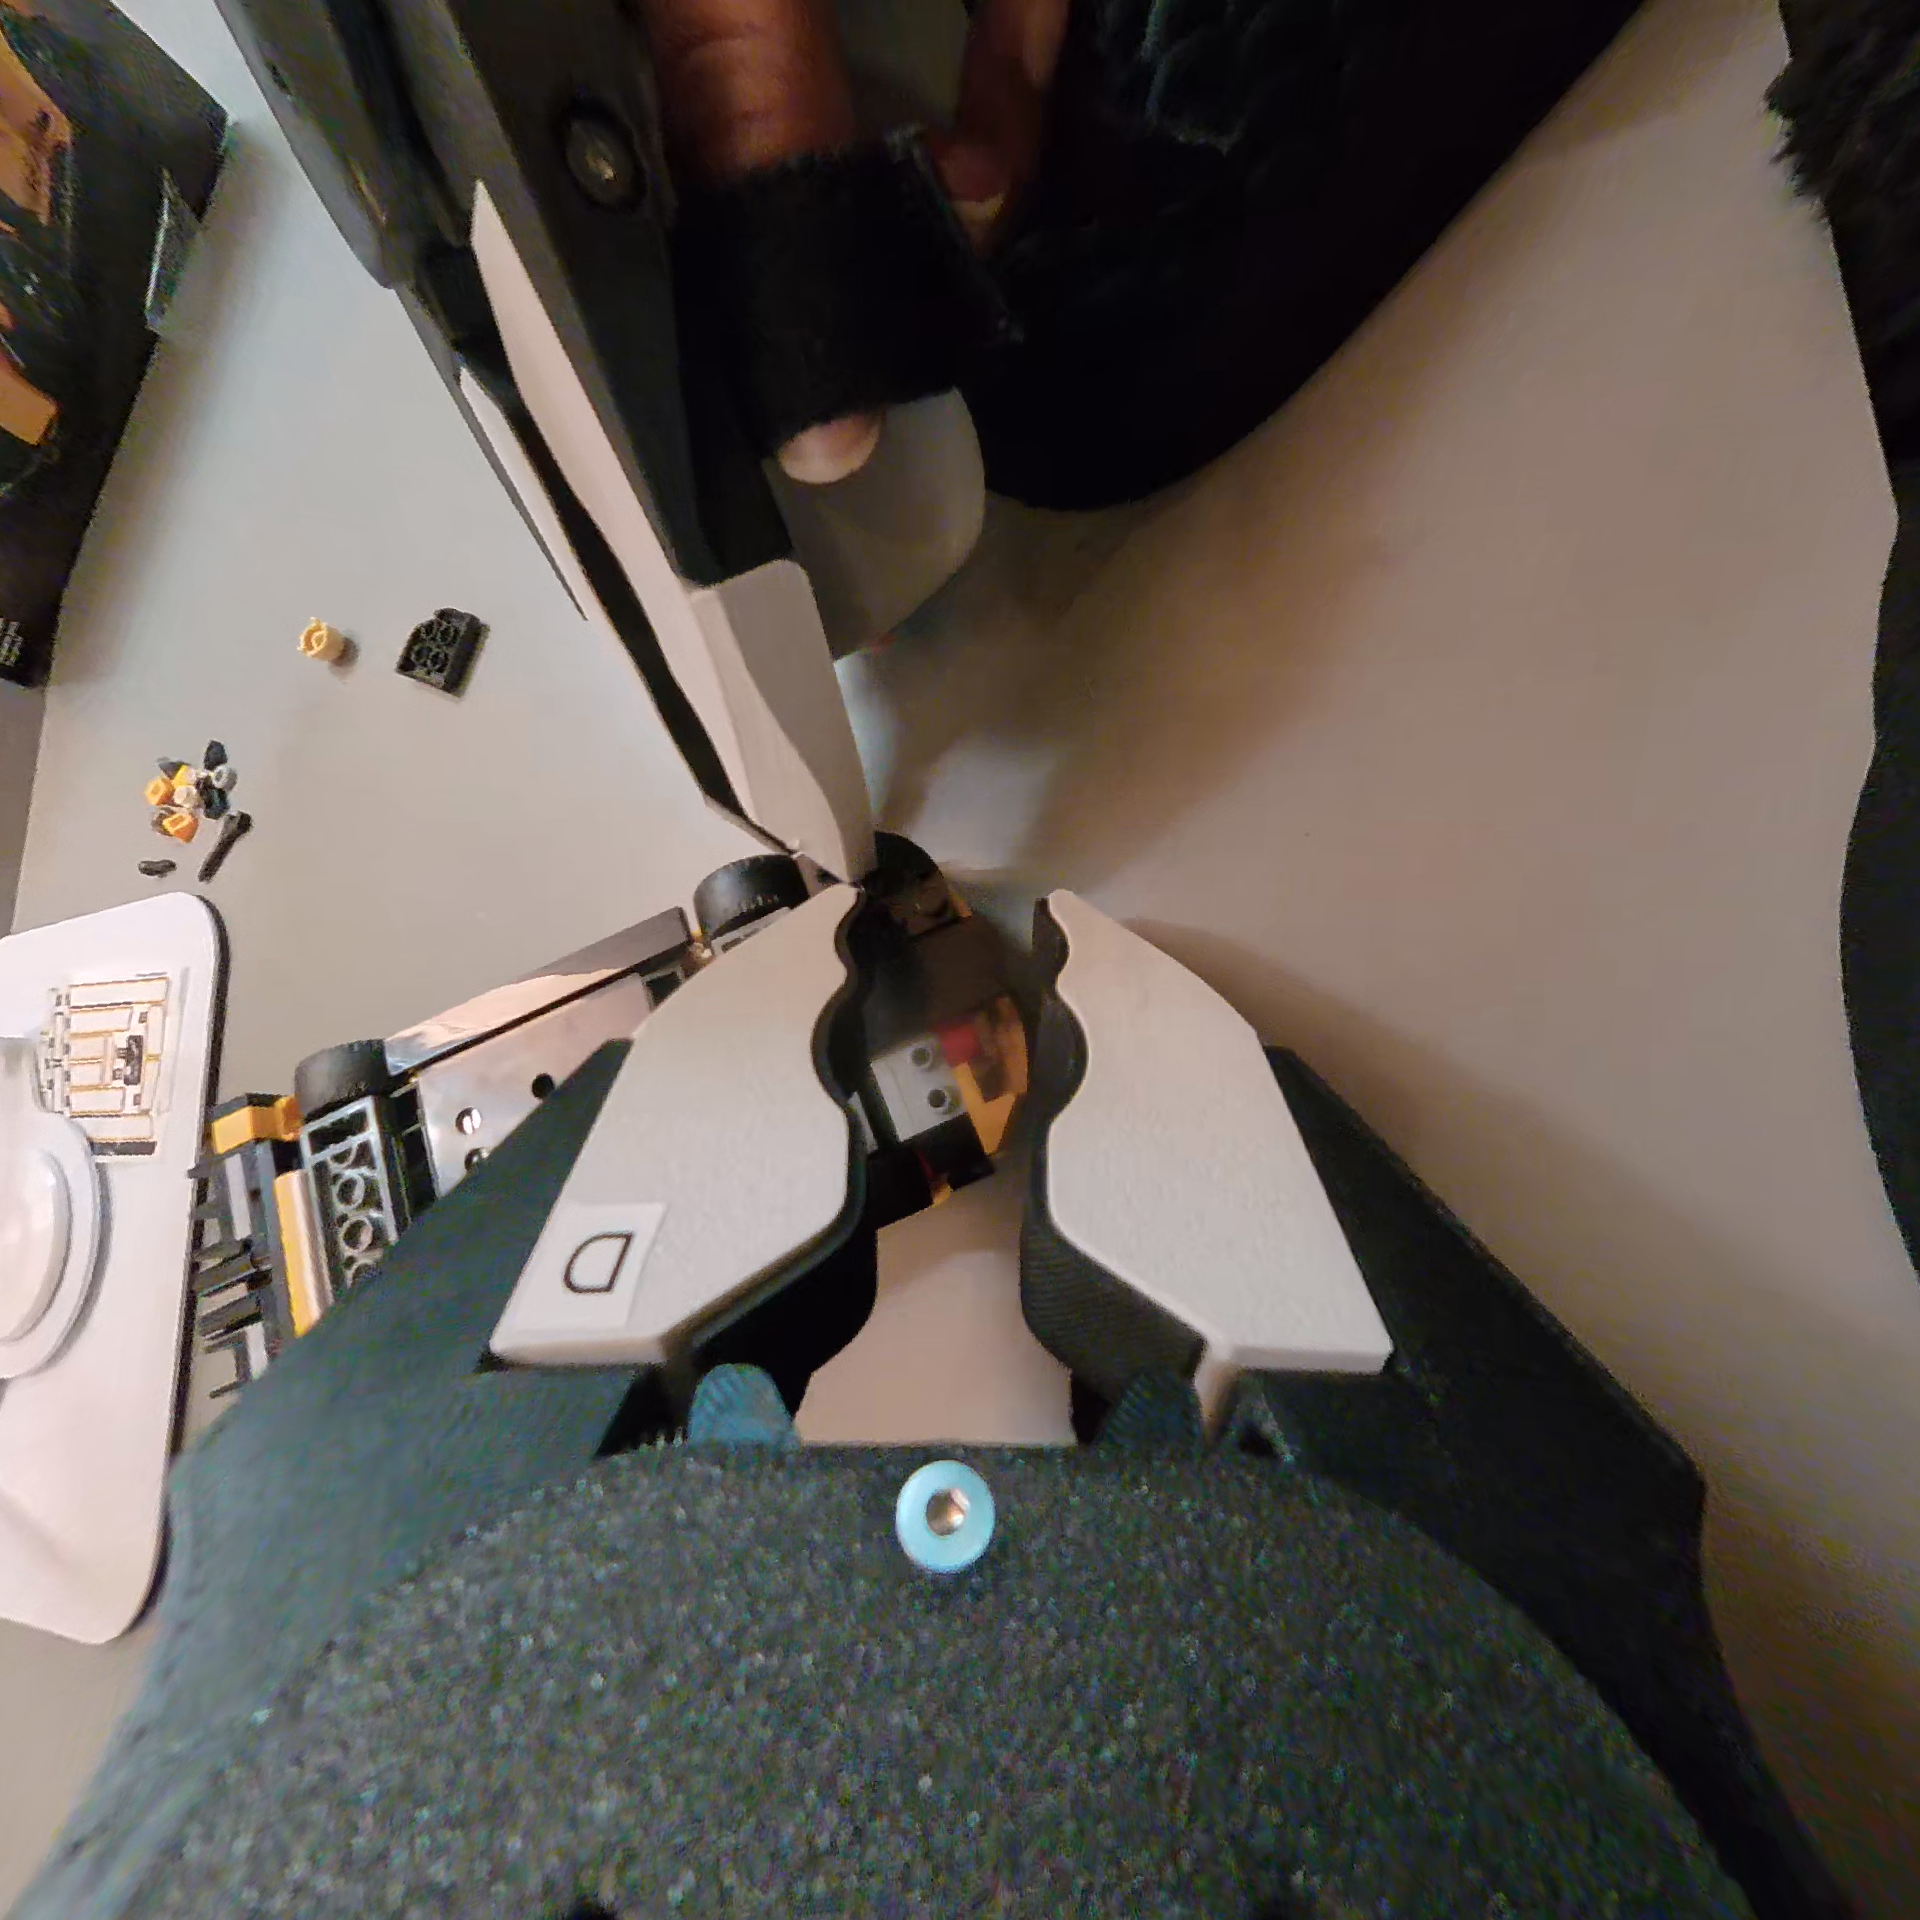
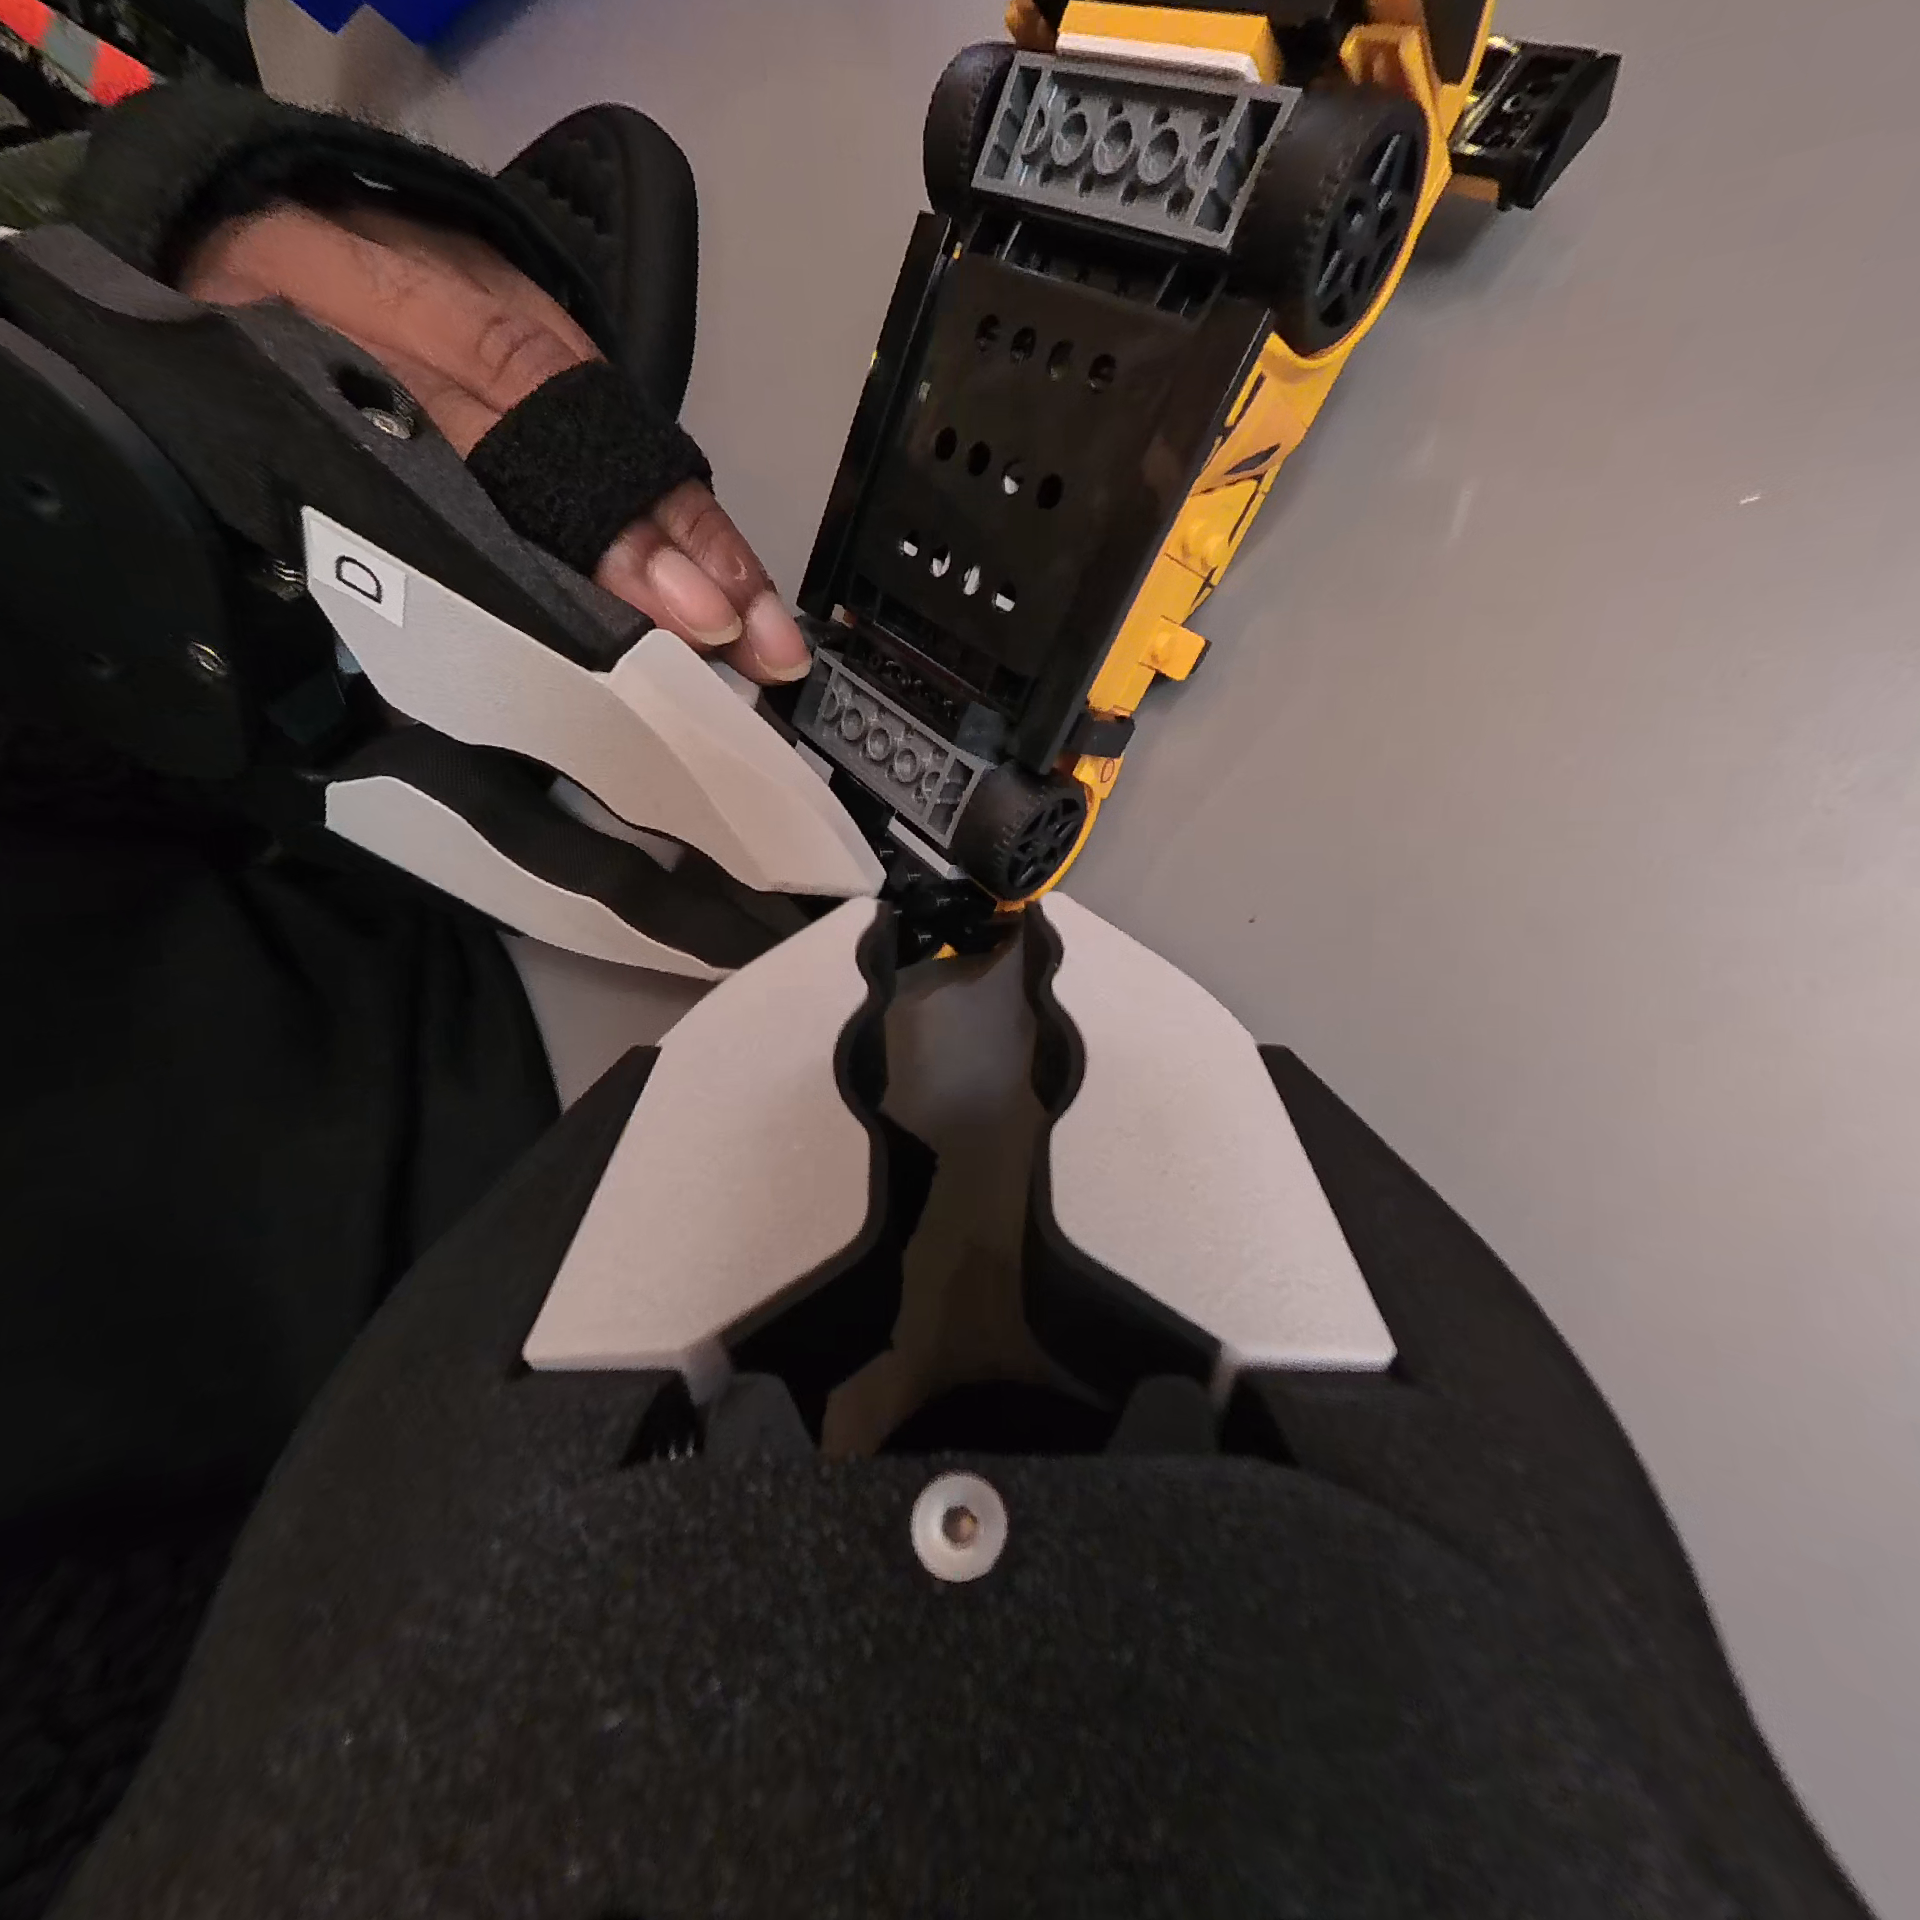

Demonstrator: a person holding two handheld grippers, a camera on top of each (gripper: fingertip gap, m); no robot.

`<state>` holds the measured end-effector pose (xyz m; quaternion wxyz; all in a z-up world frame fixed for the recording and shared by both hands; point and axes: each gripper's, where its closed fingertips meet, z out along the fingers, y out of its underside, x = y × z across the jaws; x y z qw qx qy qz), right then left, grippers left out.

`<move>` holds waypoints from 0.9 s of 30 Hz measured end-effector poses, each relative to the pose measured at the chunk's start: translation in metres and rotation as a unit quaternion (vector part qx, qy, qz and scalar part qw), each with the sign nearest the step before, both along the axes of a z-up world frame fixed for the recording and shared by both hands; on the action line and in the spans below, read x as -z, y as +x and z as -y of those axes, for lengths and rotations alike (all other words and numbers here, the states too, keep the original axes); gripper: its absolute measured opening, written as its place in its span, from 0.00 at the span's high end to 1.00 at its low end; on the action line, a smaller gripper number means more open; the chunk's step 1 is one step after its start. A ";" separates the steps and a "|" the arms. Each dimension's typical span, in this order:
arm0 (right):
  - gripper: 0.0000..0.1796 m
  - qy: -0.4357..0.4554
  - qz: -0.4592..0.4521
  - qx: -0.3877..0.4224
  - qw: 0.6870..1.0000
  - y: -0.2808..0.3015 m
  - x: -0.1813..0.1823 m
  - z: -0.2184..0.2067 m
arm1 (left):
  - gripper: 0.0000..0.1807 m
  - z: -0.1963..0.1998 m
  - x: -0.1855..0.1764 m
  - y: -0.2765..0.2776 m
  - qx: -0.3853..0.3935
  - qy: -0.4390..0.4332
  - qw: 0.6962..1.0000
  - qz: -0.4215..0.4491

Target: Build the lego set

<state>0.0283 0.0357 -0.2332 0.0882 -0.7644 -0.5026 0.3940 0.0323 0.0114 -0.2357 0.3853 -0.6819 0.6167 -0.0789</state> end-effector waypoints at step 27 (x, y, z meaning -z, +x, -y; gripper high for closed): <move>0.91 -0.028 -0.010 0.024 0.999 -0.008 0.000 -0.005 | 0.86 -0.006 0.001 -0.006 -0.011 0.019 1.000 -0.006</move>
